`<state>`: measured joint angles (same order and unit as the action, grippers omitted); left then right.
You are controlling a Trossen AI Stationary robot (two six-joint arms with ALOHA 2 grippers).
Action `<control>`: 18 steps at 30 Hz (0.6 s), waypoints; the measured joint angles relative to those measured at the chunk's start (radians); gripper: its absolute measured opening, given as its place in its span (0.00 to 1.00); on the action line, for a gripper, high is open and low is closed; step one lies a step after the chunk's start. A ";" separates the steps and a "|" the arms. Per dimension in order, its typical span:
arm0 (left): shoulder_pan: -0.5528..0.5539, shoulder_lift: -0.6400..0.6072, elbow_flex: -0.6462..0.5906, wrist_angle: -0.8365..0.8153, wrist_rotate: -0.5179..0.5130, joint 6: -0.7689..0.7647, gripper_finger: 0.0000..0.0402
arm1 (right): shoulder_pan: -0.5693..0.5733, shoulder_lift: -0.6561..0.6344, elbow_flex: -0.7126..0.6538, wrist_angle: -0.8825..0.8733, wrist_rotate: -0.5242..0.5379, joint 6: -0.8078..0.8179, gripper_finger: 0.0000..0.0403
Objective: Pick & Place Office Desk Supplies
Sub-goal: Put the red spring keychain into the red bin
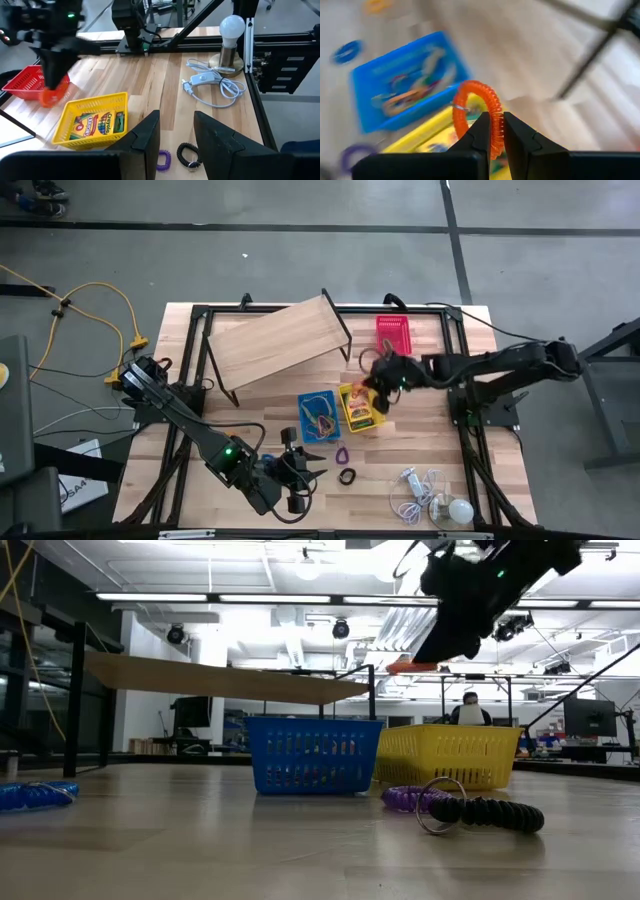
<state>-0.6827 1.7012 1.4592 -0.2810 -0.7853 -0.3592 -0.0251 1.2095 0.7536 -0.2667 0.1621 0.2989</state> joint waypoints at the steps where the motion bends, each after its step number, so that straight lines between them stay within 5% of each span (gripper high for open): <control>1: 0.000 0.000 0.000 0.000 0.000 0.000 0.28 | -0.026 0.000 0.000 -0.001 0.011 0.009 0.07; 18: 0.000 0.000 0.000 0.000 0.000 0.000 0.28 | -0.386 0.001 0.000 -0.022 0.127 0.051 0.07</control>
<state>-0.6827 1.7012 1.4590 -0.2813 -0.7856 -0.3592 -0.4109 1.2102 0.7536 -0.2885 0.2887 0.3500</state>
